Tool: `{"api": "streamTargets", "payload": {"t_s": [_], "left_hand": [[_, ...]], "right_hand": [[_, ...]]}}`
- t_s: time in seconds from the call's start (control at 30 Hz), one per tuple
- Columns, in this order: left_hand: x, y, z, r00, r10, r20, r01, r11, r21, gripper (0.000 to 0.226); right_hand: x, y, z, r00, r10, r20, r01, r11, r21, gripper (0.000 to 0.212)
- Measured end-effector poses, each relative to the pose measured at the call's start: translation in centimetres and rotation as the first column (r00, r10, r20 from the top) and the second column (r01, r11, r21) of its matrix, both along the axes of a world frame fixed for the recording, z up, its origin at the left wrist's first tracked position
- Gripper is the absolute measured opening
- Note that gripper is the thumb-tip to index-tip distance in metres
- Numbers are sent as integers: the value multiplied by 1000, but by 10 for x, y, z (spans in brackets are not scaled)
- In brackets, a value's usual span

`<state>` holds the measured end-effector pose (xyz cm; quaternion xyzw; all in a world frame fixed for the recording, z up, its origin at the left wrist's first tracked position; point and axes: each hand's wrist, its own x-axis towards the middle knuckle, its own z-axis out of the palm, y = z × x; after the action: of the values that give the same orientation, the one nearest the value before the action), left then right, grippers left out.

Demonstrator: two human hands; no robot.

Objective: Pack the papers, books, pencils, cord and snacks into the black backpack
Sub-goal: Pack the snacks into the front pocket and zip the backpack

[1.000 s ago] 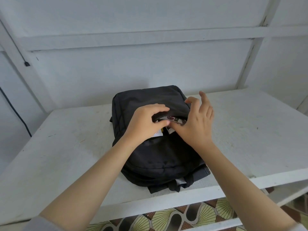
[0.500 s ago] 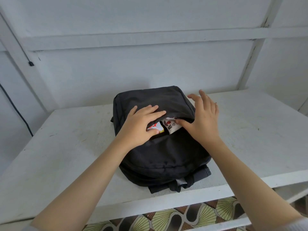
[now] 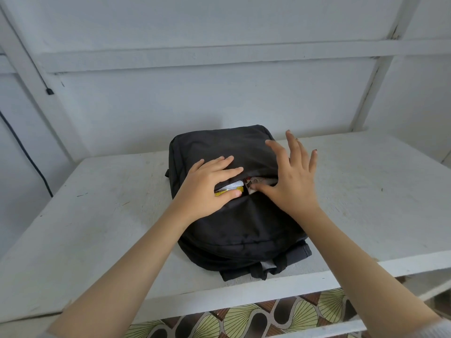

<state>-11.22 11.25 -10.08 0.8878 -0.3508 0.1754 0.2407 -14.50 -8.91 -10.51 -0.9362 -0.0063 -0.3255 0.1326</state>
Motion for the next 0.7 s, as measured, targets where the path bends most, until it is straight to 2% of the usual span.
{"api": "streamTargets", "payload": {"t_s": [0.1, 0.27, 0.37, 0.5, 0.6, 0.7], "left_hand": [[-2, 0, -2, 1000, 2, -5, -2, 1000, -4, 48], [-7, 0, -1, 999, 5, -35, -6, 1000, -27, 48], [-11, -2, 0, 999, 10, -39, -13, 996, -89, 47], [-22, -14, 2, 997, 29, 68, -16, 982, -190, 42], [-36, -30, 3, 989, 26, 148, 10, 971, -240, 30], [-51, -47, 0, 991, 8, 133, 28, 963, -269, 20]], "right_hand": [[1, 8, -2, 998, -52, 32, 50, 996, 71, 93], [-17, 0, -4, 997, 23, -71, -13, 990, 141, 88], [-30, -15, -8, 992, 40, -119, -16, 979, 202, 71], [-40, -32, -17, 983, -105, -154, 139, 962, 233, 41], [-42, -38, -20, 974, -157, -162, 191, 957, 220, 25], [-42, -42, -17, 977, -141, -158, 179, 949, 260, 12]]}}
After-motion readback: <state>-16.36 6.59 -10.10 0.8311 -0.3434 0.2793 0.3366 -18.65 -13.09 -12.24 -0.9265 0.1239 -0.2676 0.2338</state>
